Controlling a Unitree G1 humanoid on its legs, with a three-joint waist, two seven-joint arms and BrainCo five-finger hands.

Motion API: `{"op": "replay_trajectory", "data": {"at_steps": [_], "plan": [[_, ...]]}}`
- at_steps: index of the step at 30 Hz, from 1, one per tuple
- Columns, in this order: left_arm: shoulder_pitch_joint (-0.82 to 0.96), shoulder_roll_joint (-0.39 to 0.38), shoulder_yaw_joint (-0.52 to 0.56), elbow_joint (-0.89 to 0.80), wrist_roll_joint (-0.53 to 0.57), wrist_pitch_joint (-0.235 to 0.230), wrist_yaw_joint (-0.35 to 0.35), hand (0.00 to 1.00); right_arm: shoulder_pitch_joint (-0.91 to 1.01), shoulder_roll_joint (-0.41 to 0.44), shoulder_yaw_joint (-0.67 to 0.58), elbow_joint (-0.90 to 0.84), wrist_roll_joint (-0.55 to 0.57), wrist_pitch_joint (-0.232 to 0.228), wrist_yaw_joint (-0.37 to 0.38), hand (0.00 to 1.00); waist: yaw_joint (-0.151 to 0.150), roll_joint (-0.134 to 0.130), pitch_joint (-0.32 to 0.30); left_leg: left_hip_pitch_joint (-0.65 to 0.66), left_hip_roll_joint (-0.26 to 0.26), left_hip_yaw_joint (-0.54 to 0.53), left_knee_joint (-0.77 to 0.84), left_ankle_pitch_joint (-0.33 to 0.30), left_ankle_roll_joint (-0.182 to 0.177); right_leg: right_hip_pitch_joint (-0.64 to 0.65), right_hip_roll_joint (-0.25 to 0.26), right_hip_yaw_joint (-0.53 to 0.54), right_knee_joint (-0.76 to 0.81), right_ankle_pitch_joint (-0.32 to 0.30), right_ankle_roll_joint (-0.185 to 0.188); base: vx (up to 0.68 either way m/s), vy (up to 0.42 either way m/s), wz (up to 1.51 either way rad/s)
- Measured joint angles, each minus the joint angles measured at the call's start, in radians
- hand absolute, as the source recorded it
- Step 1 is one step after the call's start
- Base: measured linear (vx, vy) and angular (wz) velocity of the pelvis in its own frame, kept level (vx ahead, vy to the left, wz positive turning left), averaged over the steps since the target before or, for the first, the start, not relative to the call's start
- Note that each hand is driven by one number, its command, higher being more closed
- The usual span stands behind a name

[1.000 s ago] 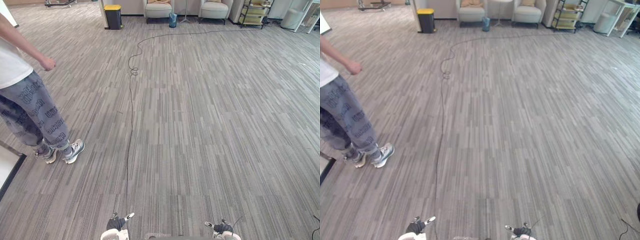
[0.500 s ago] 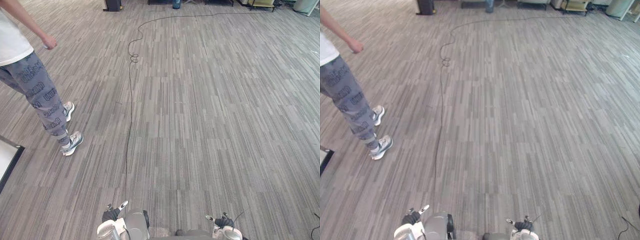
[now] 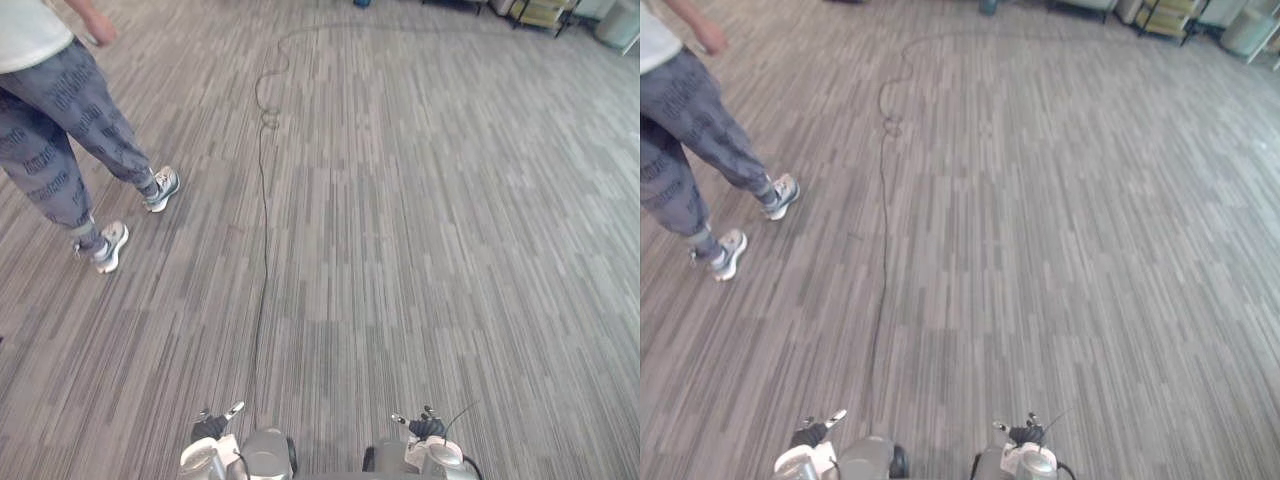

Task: Pick up cushions and gather them together orderly.

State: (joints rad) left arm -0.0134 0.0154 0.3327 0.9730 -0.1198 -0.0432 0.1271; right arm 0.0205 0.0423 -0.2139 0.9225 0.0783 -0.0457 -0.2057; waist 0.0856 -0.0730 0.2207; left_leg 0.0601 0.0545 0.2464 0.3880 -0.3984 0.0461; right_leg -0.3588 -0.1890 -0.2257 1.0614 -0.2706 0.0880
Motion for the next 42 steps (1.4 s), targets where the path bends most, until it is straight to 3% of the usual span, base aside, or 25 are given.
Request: {"op": "replay_trajectory", "data": {"at_steps": [3,5,7,8,9,10,11,13,16,19,20,21,22,23,24,25,27,28,29,31,33,36,39,41,42], "plan": [[-0.013,-0.006,-0.016,0.019,0.000,0.001,-0.003,0.00,-0.007,-0.004,-0.021,-0.001,0.000,-0.005,0.004,0.00,-0.011,-0.003,0.002,0.084,-0.001,-0.006,-0.057,-0.025,-0.022,-0.061,0.021,-0.092,-0.289,0.030,-0.027,0.42,-0.031,0.15],[-0.010,-0.013,-0.019,0.036,0.001,0.002,-0.005,0.00,-0.025,-0.009,-0.054,0.028,-0.001,-0.002,0.009,0.00,-0.037,0.002,0.001,0.177,-0.008,-0.047,-0.151,-0.031,-0.034,-0.070,0.078,-0.086,-0.600,0.132,-0.060,0.59,-0.087,0.60],[-0.008,-0.033,-0.015,0.042,0.016,0.006,-0.007,0.00,-0.029,-0.033,-0.060,0.045,-0.003,0.007,0.011,0.00,-0.046,0.028,-0.001,0.219,0.013,-0.111,-0.157,-0.030,-0.041,-0.057,0.109,-0.068,-0.574,0.215,-0.164,0.68,-0.145,0.70],[-0.004,-0.051,-0.005,0.039,0.028,0.004,-0.007,0.00,-0.030,-0.050,-0.071,0.053,-0.017,0.010,0.012,0.00,-0.033,0.068,-0.007,0.199,0.052,-0.131,-0.087,-0.004,-0.084,-0.041,0.124,-0.095,-0.558,0.167,-0.171,0.68,-0.148,0.34],[-0.006,-0.053,0.001,0.040,0.033,0.005,-0.007,0.00,-0.032,-0.054,-0.076,0.049,-0.022,0.010,0.013,0.00,-0.034,0.081,-0.004,0.171,0.064,-0.148,-0.014,0.008,-0.100,-0.032,0.130,-0.103,-0.554,0.150,-0.167,0.67,-0.159,0.13],[-0.014,-0.065,0.027,0.039,0.039,0.007,-0.008,0.00,-0.034,-0.061,-0.078,0.044,-0.025,0.010,0.015,0.00,-0.037,0.102,0.006,0.078,0.085,-0.178,0.213,0.077,-0.092,0.014,0.150,-0.110,-0.558,0.106,-0.168,0.80,-0.170,-0.09],[-0.012,-0.068,0.050,0.036,0.040,0.006,-0.008,0.00,-0.039,-0.071,-0.075,0.045,-0.034,0.012,0.013,0.00,-0.027,0.132,0.020,-0.040,0.129,-0.193,0.508,0.223,-0.094,0.101,0.186,-0.100,-0.603,0.073,-0.174,0.79,-0.138,-0.18],[-0.011,-0.066,0.062,0.026,0.040,0.006,-0.016,0.00,-0.043,-0.071,-0.052,0.055,-0.034,0.020,0.009,0.00,-0.021,0.133,0.032,-0.155,0.174,-0.172,0.734,0.169,-0.086,0.217,0.213,-0.077,-0.648,0.028,-0.183,0.69,-0.040,-0.28],[0.002,-0.036,0.060,-0.022,0.038,0.001,-0.024,0.00,-0.039,-0.033,-0.009,0.059,-0.007,0.020,0.007,0.00,0.002,0.079,0.041,-0.329,0.176,-0.121,0.721,0.104,-0.077,0.395,0.200,-0.044,-0.746,-0.018,-0.155,0.59,-0.006,-0.23],[0.011,-0.039,0.062,-0.067,0.018,-0.012,-0.030,0.00,-0.041,-0.005,0.005,0.077,0.006,0.025,0.006,0.00,0.033,0.058,0.035,-0.480,0.137,-0.058,0.407,0.102,-0.071,0.527,0.159,-0.008,-0.843,-0.056,-0.098,0.65,0.148,-0.31],[0.012,-0.046,0.062,-0.077,0.017,-0.018,-0.033,0.00,-0.041,-0.002,0.017,0.077,0.008,0.029,0.005,0.00,0.043,0.055,0.036,-0.509,0.096,-0.058,0.251,0.150,-0.081,0.574,0.128,0.011,-0.868,-0.080,-0.070,0.88,0.332,-0.65],[0.015,-0.051,0.066,-0.088,0.010,-0.023,-0.035,0.00,-0.044,-0.002,0.019,0.083,0.008,0.028,0.005,0.00,0.064,0.049,0.035,-0.508,0.061,-0.077,0.101,0.300,-0.092,0.617,0.094,0.055,-0.876,-0.112,-0.049,0.75,0.327,-0.75],[0.017,-0.054,0.065,-0.088,0.010,-0.025,-0.035,0.00,-0.042,0.002,0.022,0.086,0.008,0.029,0.005,0.00,0.073,0.048,0.033,-0.498,0.052,-0.075,0.102,0.350,-0.085,0.623,0.086,0.080,-0.877,-0.119,-0.046,0.73,0.326,-0.69],[0.014,-0.035,0.061,-0.086,0.010,-0.030,-0.035,0.00,-0.053,0.020,0.035,0.094,0.007,0.031,0.010,0.00,0.070,0.018,0.024,-0.501,0.029,-0.046,0.155,0.269,-0.052,0.617,0.057,0.154,-0.857,-0.096,-0.093,0.57,0.261,-0.42],[0.014,-0.039,0.065,-0.088,0.005,-0.034,-0.035,0.00,-0.056,0.020,0.030,0.088,0.006,0.030,0.010,0.00,0.070,0.014,0.022,-0.503,0.037,-0.039,0.199,0.233,-0.031,0.601,0.049,0.191,-0.830,-0.070,-0.083,0.81,0.412,-0.49],[0.017,-0.031,0.073,-0.086,-0.003,-0.031,-0.034,0.00,-0.050,0.020,0.029,0.075,0.001,0.028,0.009,0.00,0.080,-0.003,0.011,-0.490,0.042,-0.013,0.270,0.157,-0.006,0.588,0.034,0.237,-0.750,-0.040,-0.051,0.66,0.357,-0.44],[0.017,-0.014,0.068,-0.067,-0.007,-0.027,-0.030,0.00,-0.053,0.020,0.031,0.067,-0.001,0.025,0.009,0.00,0.081,-0.032,-0.002,-0.423,0.040,0.052,0.280,0.096,0.018,0.505,0.003,0.293,-0.532,-0.009,0.001,0.66,0.319,-0.77],[0.015,-0.010,0.057,-0.046,-0.012,-0.024,-0.027,0.00,-0.050,0.020,0.036,0.049,-0.003,0.016,0.010,0.00,0.076,-0.026,0.002,-0.334,0.039,0.076,0.252,0.073,0.033,0.403,-0.001,0.299,-0.261,0.031,0.080,0.61,0.237,-1.12],[0.014,-0.009,0.046,-0.032,-0.013,-0.017,-0.024,0.00,-0.044,0.020,0.037,0.043,-0.008,0.014,0.010,0.00,0.069,-0.019,0.008,-0.266,0.038,0.076,0.227,0.072,0.034,0.345,-0.001,0.272,-0.125,0.035,0.088,0.38,0.129,-0.99],[0.014,-0.009,0.022,-0.008,-0.012,-0.012,-0.022,0.00,-0.017,0.020,0.042,0.036,-0.024,0.014,0.012,0.00,0.060,0.003,0.014,-0.133,0.043,0.077,0.144,0.071,0.031,0.248,-0.002,0.165,0.016,0.018,0.048,0.31,0.066,-0.96],[0.004,-0.010,0.015,0.001,-0.012,-0.011,-0.022,0.00,-0.001,0.022,0.040,0.005,-0.039,0.011,0.013,0.00,0.036,0.019,0.014,-0.021,0.057,0.107,0.043,0.049,-0.003,0.150,-0.002,0.023,-0.011,-0.011,-0.008,0.45,0.059,-0.87],[-0.017,0.004,0.002,0.025,-0.010,-0.008,-0.023,0.00,-0.005,0.020,0.021,-0.006,-0.039,0.003,0.021,0.00,0.021,-0.009,0.022,0.085,0.062,0.200,-0.026,0.002,-0.067,0.034,-0.005,-0.184,-0.315,0.007,-0.057,0.36,0.012,-0.78],[-0.019,0.005,-0.034,0.040,-0.010,-0.008,-0.023,0.00,-0.024,0.020,-0.001,-0.001,-0.039,0.005,0.033,0.00,-0.008,-0.005,0.024,0.197,0.052,0.248,-0.101,-0.006,-0.113,0.016,0.050,-0.262,-0.657,0.125,-0.090,0.41,-0.021,-0.37],[-0.010,-0.005,-0.060,0.039,-0.008,-0.008,-0.025,0.00,-0.030,0.021,-0.018,-0.002,-0.042,0.007,0.042,0.00,-0.032,0.008,0.017,0.273,0.054,0.224,-0.155,0.000,-0.163,0.026,0.071,-0.261,-0.664,0.247,-0.202,0.62,-0.093,0.17],[-0.005,-0.009,-0.057,0.040,0.004,-0.008,-0.026,0.00,-0.030,0.018,-0.021,-0.002,-0.044,0.008,0.045,0.00,-0.035,0.018,0.010,0.274,0.073,0.197,-0.122,0.009,-0.180,0.023,0.084,-0.262,-0.624,0.228,-0.234,0.61,-0.160,0.01]]}}
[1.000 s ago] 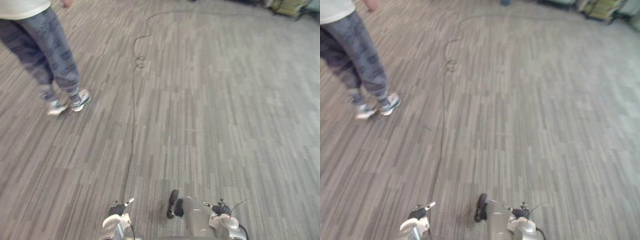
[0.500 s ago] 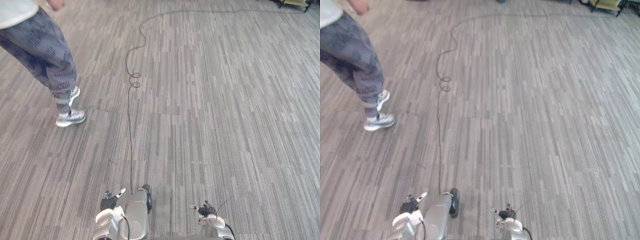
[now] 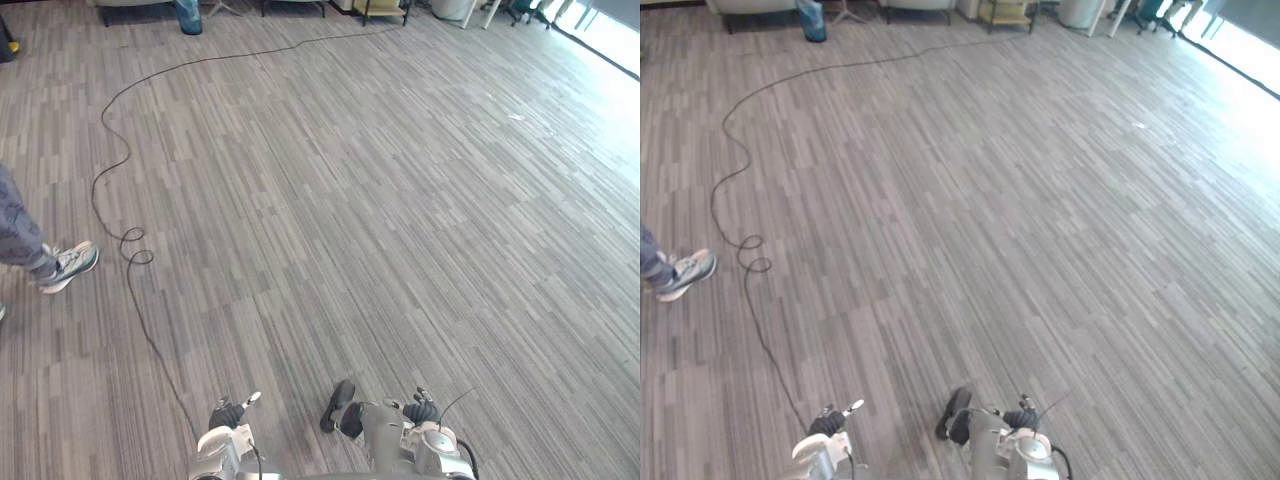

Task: Pick up cushions and gather them together orderly.

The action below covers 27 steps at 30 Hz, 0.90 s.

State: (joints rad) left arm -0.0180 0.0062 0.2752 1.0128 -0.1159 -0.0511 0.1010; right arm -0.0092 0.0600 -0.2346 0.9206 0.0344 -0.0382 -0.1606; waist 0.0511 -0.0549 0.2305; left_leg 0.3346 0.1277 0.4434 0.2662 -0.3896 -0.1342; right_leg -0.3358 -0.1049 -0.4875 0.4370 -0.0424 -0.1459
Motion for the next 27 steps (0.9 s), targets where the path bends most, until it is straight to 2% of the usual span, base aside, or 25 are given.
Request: {"op": "replay_trajectory", "data": {"at_steps": [1,2,3,4,5,6,7,8,10,11,12,13,14,15,16,17,18,19,20,21,22,23,24,26,27], "plan": [[0.001,-0.004,0.006,-0.003,0.011,0.001,-0.005,0.00,0.002,-0.002,-0.002,0.000,-0.018,0.000,0.005,0.00,0.000,0.018,-0.008,-0.050,0.061,-0.052,0.157,0.017,-0.026,0.018,0.033,-0.006,0.019,-0.049,-0.006,0.61,-0.216,-0.28],[0.003,-0.013,0.026,-0.005,0.018,0.005,-0.006,0.00,0.001,-0.004,-0.010,-0.005,-0.023,0.001,0.006,0.00,0.003,0.042,-0.009,-0.137,0.128,-0.120,0.393,0.077,0.015,0.056,0.080,-0.003,0.011,-0.085,-0.014,0.72,-0.236,-0.59],[0.006,-0.021,0.035,-0.014,0.018,0.012,-0.007,0.00,0.000,-0.014,-0.009,-0.007,-0.024,0.001,0.005,0.00,0.006,0.069,-0.003,-0.224,0.173,-0.177,0.601,0.210,0.075,0.094,0.124,0.022,-0.004,-0.109,-0.023,0.57,-0.156,-0.71],[0.016,-0.021,0.043,-0.019,0.020,0.013,-0.008,0.00,-0.002,-0.019,-0.001,-0.006,-0.023,0.001,0.004,0.00,0.010,0.084,0.002,-0.271,0.191,-0.208,0.706,0.238,0.085,0.121,0.147,0.041,-0.012,-0.125,-0.030,0.56,-0.068,-0.91],[0.019,-0.024,0.053,-0.033,0.026,0.013,-0.008,0.00,-0.012,-0.023,0.002,0.004,-0.022,0.006,-0.001,0.00,0.013,0.097,0.017,-0.357,0.196,-0.255,0.853,0.201,0.071,0.177,0.178,0.084,-0.026,-0.159,-0.042,0.56,-0.024,-0.99],[0.022,-0.019,0.054,-0.042,0.027,0.012,-0.009,0.00,-0.024,-0.018,0.013,0.023,-0.013,0.015,-0.004,0.00,0.018,0.088,0.023,-0.450,0.165,-0.287,0.910,0.156,0.072,0.246,0.191,0.136,-0.053,-0.189,-0.041,0.57,-0.025,-0.94],[0.025,-0.016,0.054,-0.046,0.027,0.011,-0.009,0.00,-0.032,-0.017,0.019,0.036,-0.012,0.019,-0.005,0.00,0.022,0.083,0.027,-0.482,0.145,-0.296,0.900,0.141,0.080,0.279,0.195,0.159,-0.073,-0.196,-0.037,0.58,-0.027,-0.94],[0.037,-0.014,0.059,-0.066,0.016,0.003,-0.011,0.00,-0.035,-0.015,0.039,0.054,-0.012,0.027,-0.007,0.00,0.036,0.069,0.033,-0.545,0.098,-0.300,0.828,0.112,0.101,0.358,0.196,0.216,-0.126,-0.205,-0.028,0.55,-0.001,-0.98],[0.066,-0.029,0.066,-0.123,0.003,-0.014,-0.014,0.00,-0.027,-0.008,0.056,0.074,-0.012,0.032,-0.008,0.00,0.079,0.054,0.019,-0.645,0.017,-0.310,0.550,0.098,0.101,0.445,0.190,0.332,-0.199,-0.219,-0.008,0.60,0.068,-1.41],[0.072,-0.035,0.070,-0.132,-0.005,-0.019,-0.014,0.00,-0.032,-0.007,0.056,0.077,-0.012,0.032,-0.008,0.00,0.083,0.060,0.020,-0.663,-0.001,-0.325,0.471,0.106,0.096,0.465,0.190,0.361,-0.212,-0.225,-0.001,0.68,0.227,-1.78],[0.082,-0.050,0.099,-0.141,-0.025,-0.031,-0.014,0.00,-0.037,0.002,0.067,0.078,-0.013,0.032,-0.009,0.00,0.102,0.066,0.021,-0.710,-0.030,-0.355,0.241,0.165,0.067,0.510,0.181,0.446,-0.223,-0.263,0.023,0.59,0.253,-1.28],[0.083,-0.051,0.105,-0.142,-0.026,-0.031,-0.014,0.00,-0.036,0.004,0.075,0.078,-0.013,0.032,-0.010,0.00,0.104,0.066,0.020,-0.717,-0.033,-0.361,0.203,0.178,0.061,0.519,0.179,0.463,-0.224,-0.275,0.031,0.76,0.353,-1.56],[0.090,-0.042,0.107,-0.141,-0.031,-0.031,-0.012,0.00,-0.034,0.009,0.094,0.081,-0.012,0.035,-0.010,0.00,0.113,0.060,0.017,-0.740,-0.033,-0.371,0.127,0.247,0.057,0.556,0.167,0.519,-0.223,-0.317,0.051,0.57,0.287,-1.04],[0.097,-0.033,0.107,-0.137,-0.035,-0.030,-0.012,0.00,-0.031,0.009,0.115,0.083,-0.013,0.037,-0.007,0.00,0.123,0.054,0.005,-0.731,-0.035,-0.361,0.151,0.303,0.060,0.575,0.153,0.556,-0.218,-0.339,0.058,0.75,0.357,-1.35],[0.110,-0.014,0.112,-0.135,-0.038,-0.031,-0.012,0.00,-0.025,0.008,0.133,0.085,-0.013,0.038,-0.005,0.00,0.131,0.010,-0.021,-0.741,-0.056,-0.332,0.209,0.319,0.097,0.582,0.118,0.598,-0.209,-0.356,0.083,0.63,0.277,-1.07],[0.111,-0.002,0.123,-0.130,-0.037,-0.029,-0.011,0.00,-0.020,0.011,0.131,0.078,-0.014,0.036,-0.008,0.00,0.131,-0.022,-0.037,-0.746,-0.064,-0.296,0.255,0.254,0.123,0.572,0.088,0.617,-0.178,-0.354,0.092,0.95,0.380,-1.06],[0.110,0.006,0.130,-0.122,-0.037,-0.029,-0.008,0.00,-0.023,0.011,0.129,0.072,-0.015,0.028,-0.012,0.00,0.134,-0.039,-0.046,-0.728,-0.065,-0.261,0.305,0.203,0.155,0.538,0.067,0.636,-0.060,-0.333,0.129,0.92,0.386,-0.88],[0.105,0.016,0.128,-0.102,-0.042,-0.028,0.000,0.00,-0.021,0.011,0.125,0.077,-0.016,0.024,-0.011,0.00,0.134,-0.047,-0.039,-0.657,-0.072,-0.222,0.317,0.146,0.176,0.468,0.048,0.642,0.174,-0.274,0.234,0.89,0.392,-0.71],[0.103,0.018,0.126,-0.096,-0.042,-0.028,0.003,0.00,-0.018,0.009,0.125,0.077,-0.016,0.024,-0.008,0.00,0.131,-0.047,-0.036,-0.629,-0.077,-0.215,0.314,0.133,0.179,0.439,0.045,0.643,0.256,-0.248,0.281,0.66,0.305,-0.60],[0.094,0.017,0.123,-0.075,-0.043,-0.025,0.009,0.00,-0.010,0.002,0.118,0.077,-0.016,0.019,-0.007,0.00,0.120,-0.031,-0.025,-0.534,-0.089,-0.214,0.295,0.086,0.184,0.358,0.041,0.606,0.508,-0.202,0.346,0.49,0.206,-0.34],[0.083,0.017,0.117,-0.052,-0.042,-0.021,0.011,0.00,0.007,0.002,0.118,0.076,-0.016,0.016,-0.006,0.00,0.104,-0.008,-0.013,-0.454,-0.090,-0.214,0.267,0.059,0.188,0.305,0.038,0.555,0.630,-0.210,0.329,0.68,0.242,-0.33],[0.070,0.014,0.101,-0.037,-0.041,-0.014,0.011,0.00,0.023,-0.001,0.117,0.041,-0.020,0.014,-0.003,0.00,0.090,0.008,-0.012,-0.367,-0.090,-0.206,0.213,0.041,0.190,0.219,0.033,0.475,0.690,-0.232,0.289,0.44,0.141,-0.11],[0.068,0.012,0.094,-0.037,-0.041,-0.012,0.011,0.00,0.025,0.000,0.117,0.030,-0.021,0.011,-0.003,0.00,0.084,0.011,-0.011,-0.341,-0.090,-0.203,0.192,0.036,0.190,0.188,0.028,0.444,0.689,-0.239,0.276,0.62,0.158,-0.07],[0.042,0.003,0.054,-0.027,-0.030,-0.009,0.008,0.00,0.024,0.001,0.114,-0.014,-0.035,0.000,0.002,0.00,0.061,0.016,-0.005,-0.214,-0.091,-0.199,0.095,0.004,0.172,0.020,-0.001,0.270,0.534,-0.263,0.217,0.55,0.097,-0.06],[0.040,0.008,0.046,-0.021,-0.025,-0.008,0.006,0.00,0.024,0.002,0.109,-0.020,-0.035,-0.001,0.003,0.00,0.059,0.015,-0.004,-0.196,-0.091,-0.197,0.085,-0.002,0.167,-0.002,-0.003,0.250,0.488,-0.259,0.209,0.52,0.068,-0.06]]}}
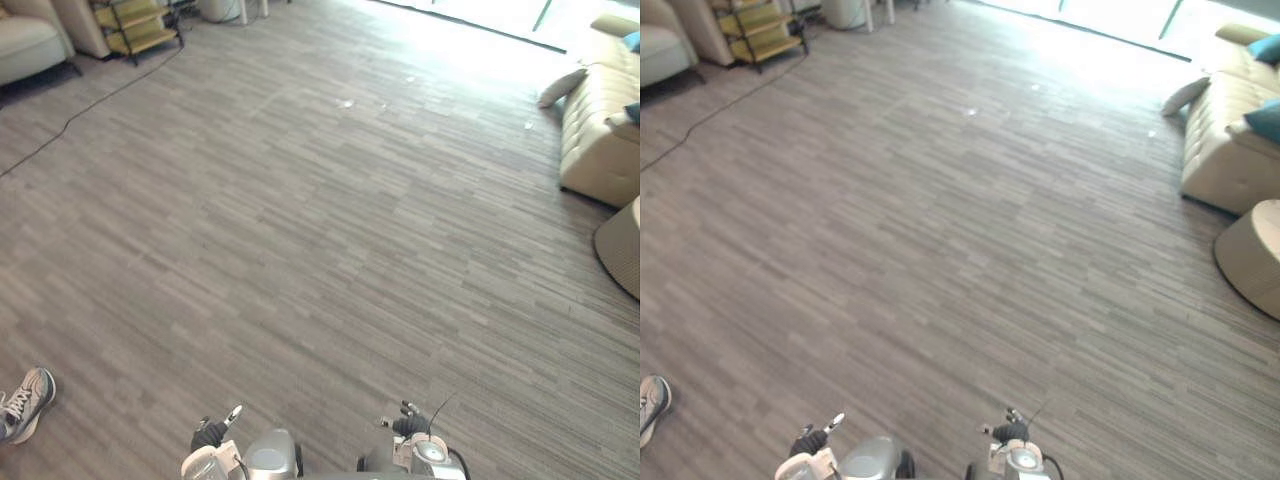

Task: Pick up cushions and gather them together orderly.

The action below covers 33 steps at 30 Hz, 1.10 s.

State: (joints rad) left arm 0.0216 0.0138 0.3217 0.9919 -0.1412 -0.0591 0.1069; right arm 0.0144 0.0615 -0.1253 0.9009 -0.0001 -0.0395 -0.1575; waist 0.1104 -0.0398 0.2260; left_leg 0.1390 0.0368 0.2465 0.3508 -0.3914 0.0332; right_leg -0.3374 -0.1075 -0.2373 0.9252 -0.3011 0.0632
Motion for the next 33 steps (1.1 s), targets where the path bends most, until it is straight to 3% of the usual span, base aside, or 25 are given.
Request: {"op": "replay_trajectory", "data": {"at_steps": [1,2,5,6,7,8,11,12,14,15,17,18,19,20,21,22,23,24,25,26,27,28,29,31,33], "plan": [[-0.003,0.002,-0.007,0.006,0.005,0.001,0.000,0.00,-0.002,0.000,-0.021,-0.008,0.000,-0.001,0.000,0.00,-0.004,-0.002,0.003,0.044,-0.001,0.004,-0.035,-0.009,-0.009,-0.028,0.000,-0.043,-0.134,0.020,-0.024,0.56,0.047,0.13],[-0.001,0.003,-0.021,0.014,0.016,0.000,0.001,0.00,-0.005,-0.001,-0.060,-0.012,0.000,0.000,0.000,0.00,-0.018,-0.001,0.003,0.133,-0.006,0.007,-0.110,-0.016,-0.022,-0.039,0.012,-0.094,-0.407,0.100,-0.032,0.59,0.026,0.19],[0.011,0.007,-0.045,0.021,0.044,0.000,0.002,0.00,-0.018,-0.003,-0.067,-0.012,0.000,0.001,0.001,0.00,-0.046,0.000,0.001,0.243,-0.013,-0.030,-0.165,-0.033,-0.052,-0.055,0.032,-0.073,-0.560,0.201,-0.090,0.74,-0.057,0.45],[0.019,0.001,-0.054,0.021,0.056,0.001,0.001,0.00,-0.018,-0.005,-0.067,-0.016,-0.001,0.001,0.003,0.00,-0.061,0.012,-0.009,0.262,0.002,-0.081,-0.137,-0.034,-0.054,-0.055,0.036,-0.070,-0.500,0.275,-0.162,0.84,-0.162,0.53],[0.025,-0.009,-0.069,0.025,0.063,0.001,-0.001,0.00,-0.016,-0.012,-0.069,-0.015,-0.001,0.001,0.004,0.00,-0.065,0.039,-0.030,0.243,0.029,-0.123,-0.071,-0.033,-0.054,-0.060,0.044,-0.084,-0.452,0.283,-0.175,0.85,-0.178,0.41],[0.025,-0.032,-0.068,0.029,0.076,0.003,-0.006,0.00,-0.018,-0.024,-0.071,-0.015,-0.002,0.001,0.010,0.00,-0.062,0.072,-0.047,0.183,0.071,-0.164,0.096,-0.014,-0.080,-0.047,0.066,-0.106,-0.412,0.217,-0.179,1.00,-0.219,0.09],[0.019,-0.072,-0.024,0.019,0.082,0.013,-0.011,0.00,-0.026,-0.050,-0.064,-0.018,0.000,0.006,0.008,0.00,-0.057,0.153,-0.021,-0.058,0.140,-0.213,0.650,0.361,-0.146,0.114,0.155,-0.075,-0.472,0.122,-0.182,0.78,-0.108,-0.34],[0.015,-0.069,-0.024,0.012,0.084,0.016,-0.013,0.00,-0.028,-0.048,-0.065,-0.006,0.002,0.014,0.008,0.00,-0.054,0.154,-0.014,-0.109,0.165,-0.189,0.749,0.306,-0.119,0.177,0.173,-0.058,-0.507,0.110,-0.190,0.75,-0.015,-0.52],[0.021,-0.040,-0.026,-0.035,0.089,0.013,-0.016,0.00,-0.034,-0.014,-0.063,0.035,0.005,0.029,0.007,0.00,-0.041,0.102,0.012,-0.251,0.174,-0.128,0.830,0.180,-0.082,0.379,0.176,0.008,-0.632,0.081,-0.187,0.77,-0.015,-0.46],[0.026,-0.033,-0.027,-0.050,0.089,0.007,-0.017,0.00,-0.033,-0.005,-0.061,0.039,0.012,0.029,0.006,0.00,-0.035,0.088,0.007,-0.302,0.170,-0.112,0.799,0.153,-0.073,0.415,0.168,0.026,-0.663,0.075,-0.180,0.77,0.005,-0.58],[0.032,-0.033,-0.024,-0.089,0.087,-0.002,-0.021,0.00,-0.034,0.008,-0.065,0.063,0.023,0.028,0.001,0.00,-0.018,0.065,0.004,-0.435,0.136,-0.092,0.592,0.095,-0.046,0.505,0.147,0.084,-0.724,0.053,-0.153,0.64,0.097,-0.84],[0.031,-0.040,-0.023,-0.110,0.077,-0.017,-0.024,0.00,-0.032,0.008,-0.061,0.066,0.023,0.031,-0.003,0.00,0.003,0.069,0.008,-0.513,0.101,-0.110,0.372,0.113,-0.055,0.563,0.118,0.138,-0.753,0.008,-0.113,0.67,0.193,-0.86],[0.032,-0.044,-0.022,-0.114,0.076,-0.020,-0.024,0.00,-0.032,0.008,-0.061,0.069,0.023,0.031,-0.003,0.00,0.004,0.070,0.008,-0.525,0.088,-0.121,0.305,0.131,-0.067,0.578,0.109,0.148,-0.756,-0.005,-0.105,0.79,0.300,-0.97],[0.035,-0.053,-0.011,-0.121,0.070,-0.026,-0.023,0.00,-0.032,0.010,-0.059,0.079,0.024,0.031,-0.006,0.00,0.011,0.070,0.007,-0.532,0.072,-0.149,0.123,0.201,-0.102,0.611,0.090,0.187,-0.755,-0.056,-0.087,0.51,0.261,-0.72],[0.036,-0.057,0.000,-0.123,0.057,-0.027,-0.023,0.00,-0.032,0.009,-0.050,0.092,0.023,0.031,-0.007,0.00,0.021,0.066,0.004,-0.534,0.072,-0.145,0.125,0.287,-0.105,0.634,0.079,0.216,-0.754,-0.081,-0.077,0.69,0.360,-0.98],[0.032,-0.050,0.004,-0.123,0.052,-0.029,-0.023,0.00,-0.037,0.001,-0.014,0.119,0.022,0.036,-0.004,0.00,0.034,0.042,-0.009,-0.524,0.046,-0.121,0.165,0.301,-0.067,0.655,0.047,0.271,-0.749,-0.091,-0.086,0.87,0.453,-0.84],[0.030,-0.043,0.008,-0.124,0.051,-0.029,-0.023,0.00,-0.030,0.009,-0.016,0.104,0.021,0.035,-0.007,0.00,0.031,0.015,-0.019,-0.525,0.041,-0.090,0.211,0.226,-0.044,0.626,0.024,0.328,-0.696,-0.042,-0.085,1.03,0.525,-0.83],[0.030,-0.040,0.015,-0.123,0.049,-0.030,-0.022,0.00,-0.023,0.009,-0.017,0.096,0.020,0.033,-0.008,0.00,0.039,-0.002,-0.027,-0.507,0.039,-0.061,0.238,0.180,-0.026,0.591,0.009,0.363,-0.598,-0.014,-0.038,0.72,0.371,-0.56],[0.028,-0.038,0.016,-0.121,0.048,-0.030,-0.021,0.00,-0.022,0.010,-0.016,0.097,0.020,0.032,-0.008,0.00,0.045,-0.010,-0.026,-0.487,0.035,-0.044,0.244,0.165,-0.015,0.569,0.002,0.382,-0.524,-0.005,-0.020,0.54,0.275,-0.68],[0.025,-0.028,0.015,-0.111,0.048,-0.025,-0.014,0.00,-0.021,0.008,-0.016,0.097,0.017,0.031,-0.005,0.00,0.050,-0.029,-0.019,-0.415,0.023,-0.003,0.242,0.114,-0.002,0.472,-0.008,0.419,-0.254,0.064,0.093,0.49,0.234,-0.52],[0.022,-0.023,0.013,-0.094,0.051,-0.020,-0.009,0.00,-0.016,0.003,-0.018,0.098,0.010,0.027,-0.005,0.00,0.041,-0.030,-0.017,-0.362,0.011,0.000,0.233,0.088,0.005,0.412,-0.006,0.414,-0.079,0.104,0.164,0.60,0.272,-0.43],[0.019,-0.018,0.011,-0.082,0.052,-0.018,-0.006,0.00,-0.009,0.000,-0.018,0.099,0.004,0.024,-0.005,0.00,0.031,-0.026,-0.012,-0.312,0.002,-0.001,0.219,0.072,0.008,0.377,-0.004,0.401,0.026,0.120,0.186,0.70,0.243,-0.12],[0.018,-0.012,0.001,-0.046,0.055,-0.015,0.003,0.00,0.000,-0.002,-0.019,0.072,-0.002,0.014,0.000,0.00,0.009,-0.013,-0.007,-0.197,-0.009,-0.005,0.162,0.050,0.011,0.287,-0.004,0.320,0.191,0.104,0.159,0.57,0.158,0.00],[0.006,-0.010,-0.009,-0.031,0.061,-0.010,0.005,0.00,0.004,-0.001,-0.021,0.047,-0.004,0.007,0.002,0.00,-0.005,-0.002,-0.005,-0.101,-0.011,-0.006,0.084,0.034,0.018,0.196,-0.005,0.236,0.223,0.076,0.107,0.49,0.098,-0.01],[0.001,-0.004,-0.019,-0.013,0.061,-0.003,0.004,0.00,0.006,0.000,-0.041,0.007,-0.015,-0.001,0.003,0.00,-0.008,-0.001,-0.002,0.021,-0.007,-0.007,-0.005,0.010,-0.005,0.046,-0.033,0.068,0.080,0.034,0.030,0.63,0.054,-0.02]]}}
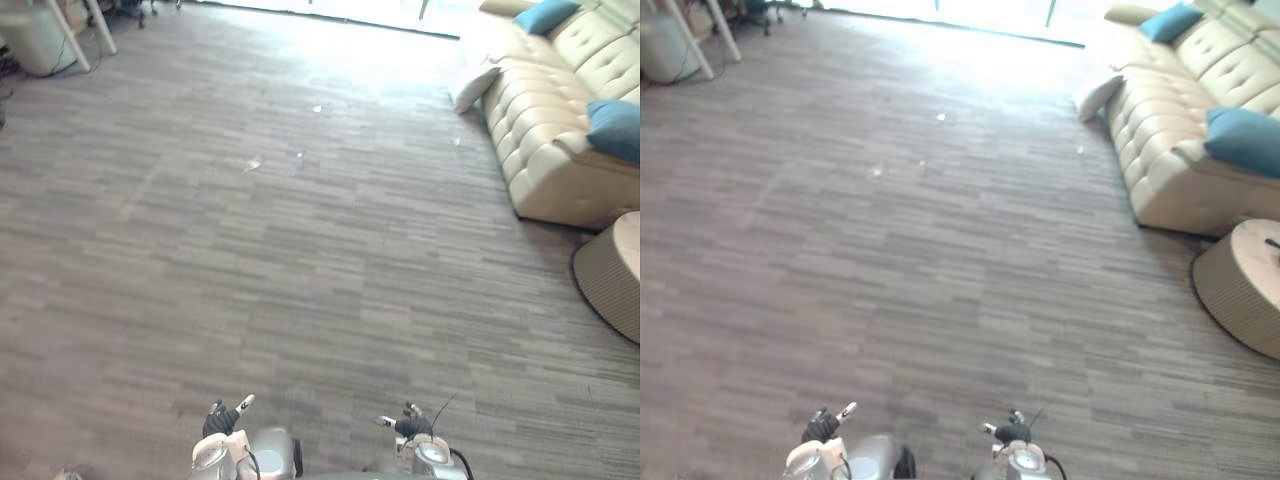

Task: Pick up cushions and gather them together orderly.

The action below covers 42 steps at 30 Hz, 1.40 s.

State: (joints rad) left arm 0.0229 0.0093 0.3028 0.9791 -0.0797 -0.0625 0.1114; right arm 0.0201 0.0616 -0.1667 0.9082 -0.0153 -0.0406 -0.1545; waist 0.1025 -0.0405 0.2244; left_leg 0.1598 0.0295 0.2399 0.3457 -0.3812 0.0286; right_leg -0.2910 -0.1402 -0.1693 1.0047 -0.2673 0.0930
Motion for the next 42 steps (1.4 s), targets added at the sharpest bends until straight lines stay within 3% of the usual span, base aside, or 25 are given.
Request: {"op": "replay_trajectory", "data": {"at_steps": [1,2,5,7,9,10,12,13,14,16,19,21,22,23,24,25,28,29,30,33,35,36,40,41,42], "plan": [[-0.002,0.005,-0.010,0.009,0.000,0.002,0.000,0.00,-0.001,-0.001,-0.009,-0.008,-0.007,0.000,0.000,0.00,-0.002,-0.001,0.002,0.024,0.001,0.002,-0.017,-0.006,-0.005,-0.025,-0.004,-0.041,-0.076,0.003,-0.007,0.62,0.015,0.16],[0.000,0.014,-0.038,0.020,0.000,0.003,0.000,0.00,-0.002,-0.003,-0.025,-0.019,-0.007,0.000,0.002,0.00,-0.012,0.000,0.007,0.109,0.002,0.002,-0.082,-0.017,-0.021,-0.050,-0.003,-0.134,-0.348,0.048,-0.042,0.57,-0.023,0.26],[0.002,0.020,-0.077,0.032,0.011,0.001,-0.001,0.00,-0.016,-0.008,-0.028,-0.024,-0.007,0.000,0.004,0.00,-0.043,0.005,0.008,0.222,0.003,-0.015,-0.176,-0.031,-0.046,-0.066,0.008,-0.205,-0.658,0.158,-0.069,0.62,-0.069,0.48],[0.020,0.009,-0.104,0.034,0.021,0.000,-0.004,0.00,-0.022,-0.024,-0.024,-0.024,-0.012,0.002,0.014,0.00,-0.057,0.029,-0.005,0.276,0.034,-0.096,-0.139,-0.033,-0.050,-0.082,0.028,-0.179,-0.581,0.266,-0.198,0.77,-0.172,0.57],[0.022,-0.016,-0.104,0.046,0.030,0.000,-0.008,0.00,-0.029,-0.036,-0.029,-0.029,-0.016,0.001,0.020,0.00,-0.058,0.078,-0.025,0.221,0.092,-0.157,0.031,-0.024,-0.054,-0.088,0.053,-0.204,-0.479,0.198,-0.204,0.79,-0.218,0.13],[0.019,-0.029,-0.093,0.044,0.032,0.000,-0.009,0.00,-0.032,-0.041,-0.029,-0.031,-0.015,0.001,0.021,0.00,-0.057,0.098,-0.027,0.170,0.107,-0.185,0.163,0.023,-0.064,-0.082,0.071,-0.205,-0.446,0.146,-0.206,0.81,-0.206,-0.26],[0.004,-0.044,-0.083,0.041,0.037,0.004,-0.010,0.00,-0.040,-0.063,-0.013,-0.033,-0.012,0.002,0.022,0.00,-0.061,0.144,-0.001,0.035,0.124,-0.216,0.489,0.363,-0.101,0.013,0.128,-0.174,-0.478,0.081,-0.203,0.80,-0.156,-0.58],[0.008,-0.046,-0.085,0.039,0.038,0.004,-0.009,0.00,-0.044,-0.066,-0.008,-0.023,-0.003,0.005,0.018,0.00,-0.056,0.155,0.008,-0.035,0.154,-0.193,0.636,0.428,-0.119,0.096,0.162,-0.142,-0.537,0.064,-0.207,0.92,-0.029,-0.79],[0.006,-0.040,-0.083,0.023,0.039,0.003,-0.014,0.00,-0.043,-0.056,-0.008,0.001,-0.001,0.015,0.017,0.00,-0.053,0.151,0.013,-0.119,0.177,-0.149,0.766,0.302,-0.082,0.196,0.176,-0.108,-0.601,0.051,-0.212,0.91,0.000,-0.70],[0.013,-0.015,-0.083,-0.009,0.038,0.000,-0.016,0.00,-0.045,-0.037,-0.008,0.023,0.017,0.020,0.016,0.00,-0.040,0.107,0.026,-0.241,0.165,-0.117,0.805,0.205,-0.074,0.330,0.169,-0.065,-0.707,0.042,-0.208,0.65,-0.003,-0.46],[0.021,-0.006,-0.084,-0.070,0.026,-0.021,-0.019,0.00,-0.047,-0.026,-0.009,0.067,0.018,0.023,0.007,0.00,-0.028,0.078,0.031,-0.466,0.107,-0.105,0.506,0.119,-0.065,0.498,0.133,-0.015,-0.832,0.017,-0.162,0.82,0.087,-0.59],[0.026,-0.030,-0.056,-0.100,0.017,-0.023,-0.022,0.00,-0.039,-0.023,-0.007,0.069,0.018,0.024,-0.002,0.00,0.003,0.085,0.030,-0.528,0.079,-0.106,0.174,0.183,-0.063,0.569,0.101,0.030,-0.856,-0.046,-0.116,0.62,0.216,-0.68],[0.028,-0.042,-0.045,-0.109,0.005,-0.031,-0.024,0.00,-0.037,-0.023,-0.002,0.075,0.017,0.024,-0.004,0.00,0.016,0.084,0.028,-0.538,0.077,-0.107,0.099,0.304,-0.076,0.602,0.092,0.057,-0.874,-0.075,-0.098,0.71,0.331,-0.74],[0.026,-0.037,-0.044,-0.115,-0.002,-0.042,-0.024,0.00,-0.048,-0.016,0.023,0.095,0.018,0.024,-0.008,0.00,0.036,0.062,0.020,-0.527,0.055,-0.072,0.125,0.321,-0.043,0.629,0.066,0.108,-0.880,-0.090,-0.100,0.87,0.378,-0.64],[0.023,-0.019,-0.048,-0.112,0.000,-0.041,-0.022,0.00,-0.056,0.001,0.035,0.097,0.017,0.022,-0.007,0.00,0.025,0.028,0.010,-0.530,0.040,-0.051,0.150,0.269,-0.029,0.621,0.042,0.156,-0.867,-0.049,-0.133,0.73,0.316,-0.49],[0.023,-0.021,-0.043,-0.112,-0.002,-0.041,-0.023,0.00,-0.059,0.001,0.043,0.090,0.016,0.023,-0.008,0.00,0.028,0.026,0.009,-0.529,0.044,-0.041,0.173,0.244,-0.017,0.607,0.037,0.187,-0.844,-0.014,-0.119,0.72,0.327,-0.34],[0.024,-0.020,-0.026,-0.108,-0.001,-0.038,-0.004,0.00,-0.055,0.006,0.053,0.086,0.013,0.021,-0.008,0.00,0.055,-0.004,0.007,-0.423,0.030,0.030,0.226,0.112,0.036,0.527,-0.005,0.287,-0.538,0.068,-0.001,0.69,0.346,-0.55],[0.025,-0.012,-0.027,-0.096,0.001,-0.033,0.001,0.00,-0.042,0.000,0.053,0.085,0.012,0.014,-0.008,0.00,0.054,-0.012,0.003,-0.334,0.000,0.047,0.202,0.067,0.037,0.410,-0.014,0.316,-0.229,0.151,0.129,0.57,0.255,-0.35],[0.024,-0.010,-0.027,-0.087,0.004,-0.030,0.002,0.00,-0.034,-0.001,0.053,0.084,0.009,0.011,-0.008,0.00,0.047,-0.012,0.004,-0.298,-0.013,0.047,0.188,0.053,0.038,0.370,-0.014,0.308,-0.120,0.157,0.143,0.66,0.256,-0.19],[0.025,-0.012,-0.034,-0.044,0.019,-0.013,0.016,0.00,0.000,-0.006,0.052,0.016,-0.010,0.006,-0.005,0.00,0.005,0.016,0.009,-0.092,-0.039,0.043,0.069,0.006,0.038,0.163,-0.012,0.164,0.120,0.065,0.048,0.45,0.121,0.02],[0.020,0.000,-0.056,-0.018,0.020,-0.012,0.017,0.00,0.002,-0.004,0.049,-0.026,-0.017,-0.010,-0.001,0.00,-0.008,0.017,0.014,0.048,-0.035,0.025,-0.036,-0.011,0.026,0.007,-0.018,-0.028,-0.032,0.006,-0.025,0.56,0.089,0.21],[0.018,0.004,-0.061,-0.010,0.021,-0.012,0.016,0.00,0.000,-0.005,0.047,-0.028,-0.018,-0.011,-0.001,0.00,-0.013,0.015,0.014,0.071,-0.033,0.017,-0.053,-0.013,0.023,-0.009,-0.016,-0.058,-0.089,0.006,-0.028,0.75,0.058,0.57],[0.023,0.016,-0.104,0.017,0.039,-0.010,0.012,0.00,-0.018,-0.017,0.013,-0.036,-0.022,-0.010,0.006,0.00,-0.050,0.018,0.015,0.246,-0.024,-0.073,-0.202,-0.018,0.011,-0.072,0.034,-0.152,-0.679,0.179,-0.078,0.63,-0.057,0.75],[0.026,0.008,-0.106,0.021,0.040,-0.011,0.010,0.00,-0.021,-0.026,0.013,-0.034,-0.023,-0.010,0.010,0.00,-0.058,0.030,0.010,0.273,-0.006,-0.123,-0.188,-0.023,0.002,-0.075,0.057,-0.110,-0.655,0.283,-0.150,0.78,-0.166,0.83],[0.026,-0.004,-0.105,0.027,0.042,-0.010,0.008,0.00,-0.021,-0.030,0.013,-0.034,-0.023,-0.008,0.012,0.00,-0.060,0.046,-0.001,0.271,0.018,-0.157,-0.160,-0.021,0.000,-0.081,0.066,-0.104,-0.615,0.311,-0.177,0.80,-0.201,0.69]]}}
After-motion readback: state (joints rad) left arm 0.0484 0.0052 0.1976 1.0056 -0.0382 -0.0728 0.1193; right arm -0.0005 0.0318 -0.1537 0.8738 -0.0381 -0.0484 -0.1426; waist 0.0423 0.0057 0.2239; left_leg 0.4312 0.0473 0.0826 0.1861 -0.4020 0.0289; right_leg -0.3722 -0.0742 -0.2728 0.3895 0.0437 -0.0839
